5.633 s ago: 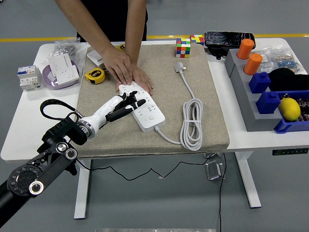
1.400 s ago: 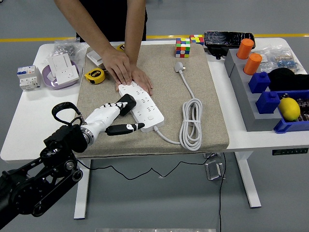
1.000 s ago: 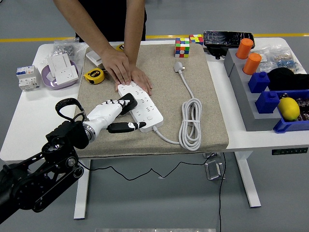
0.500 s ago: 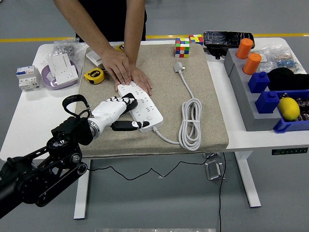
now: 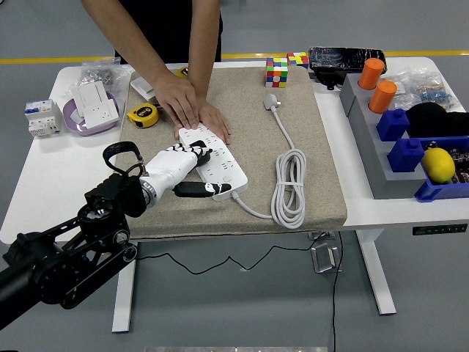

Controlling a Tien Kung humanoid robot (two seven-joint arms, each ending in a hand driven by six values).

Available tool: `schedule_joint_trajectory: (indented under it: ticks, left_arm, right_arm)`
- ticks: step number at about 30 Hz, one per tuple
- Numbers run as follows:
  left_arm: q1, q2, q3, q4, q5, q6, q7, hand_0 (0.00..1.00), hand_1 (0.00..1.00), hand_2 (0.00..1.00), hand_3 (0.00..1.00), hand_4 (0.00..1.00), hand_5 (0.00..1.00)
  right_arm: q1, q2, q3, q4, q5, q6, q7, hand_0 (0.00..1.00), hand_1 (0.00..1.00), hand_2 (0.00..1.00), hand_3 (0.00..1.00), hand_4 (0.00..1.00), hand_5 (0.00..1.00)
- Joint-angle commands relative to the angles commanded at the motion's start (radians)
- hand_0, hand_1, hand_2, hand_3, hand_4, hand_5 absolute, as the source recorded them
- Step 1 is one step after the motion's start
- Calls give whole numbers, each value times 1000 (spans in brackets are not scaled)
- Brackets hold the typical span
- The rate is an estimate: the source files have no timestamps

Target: Pick up the plug,place it near the board,insert it into the board,press the button

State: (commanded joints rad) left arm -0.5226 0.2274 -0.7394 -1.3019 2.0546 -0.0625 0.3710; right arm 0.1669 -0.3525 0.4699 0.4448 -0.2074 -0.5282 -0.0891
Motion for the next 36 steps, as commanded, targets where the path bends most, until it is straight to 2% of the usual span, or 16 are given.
schedule_joint_trajectory:
  ticks: [8,16,19,22,23,26,28,29,31,34,35,36]
  left_arm:
    - [-18,-9,15,12,15,0,-3,998,998,998,971,998,998]
    - [-14,-10,18,24,18,-1,-10,998,998,998,972,998,998]
    - [-9,-8,-1,20,21,34,-45,998,998,982,963,998,998]
    - [8,-7,-52,0,-3,108,-127,998,998,982,963,998,998]
    - [14,-7,-69,-6,-23,131,-154,998,986,889,896,998,998]
    - [39,-14,-145,-54,-102,201,-223,998,986,889,896,998,998]
    - [56,-21,-187,-92,-140,224,-244,998,986,889,896,998,998]
    - [67,-26,-213,-121,-175,234,-252,998,892,829,859,998,901]
    - [90,-34,-257,-178,-243,245,-256,998,892,829,859,998,901]
    - [118,-40,-300,-268,-323,225,-212,998,892,829,859,998,901]
    - [123,-37,-304,-292,-343,206,-192,475,367,344,862,847,471]
    - [127,-29,-302,-321,-353,179,-165,475,367,344,862,847,471]
  right_arm:
    - [-2,-2,-7,-1,2,0,-1,931,897,823,817,998,998]
    - [-4,-2,-9,-1,1,0,-4,932,897,823,816,998,998]
    - [-4,-1,-9,-1,0,2,-5,932,897,823,816,998,998]
    - [-5,0,-8,-2,0,1,-6,932,897,823,816,998,998]
    - [-5,1,-8,-2,-1,1,-6,932,897,822,815,998,998]
    - [-7,2,-5,-1,-3,2,-6,932,897,822,815,998,998]
    - [-8,2,-4,-1,-3,2,-6,932,897,822,815,998,998]
    - [-8,2,-4,-1,-3,2,-6,931,897,822,815,998,998]
    - [-9,3,-2,-2,-3,2,-6,931,897,822,815,998,998]
    - [-10,4,1,-1,-3,2,-6,931,897,822,815,998,998]
    - [-11,4,1,-2,-2,2,-6,932,897,821,814,998,998]
    - [-10,4,1,-2,-2,1,-6,932,897,821,814,998,998]
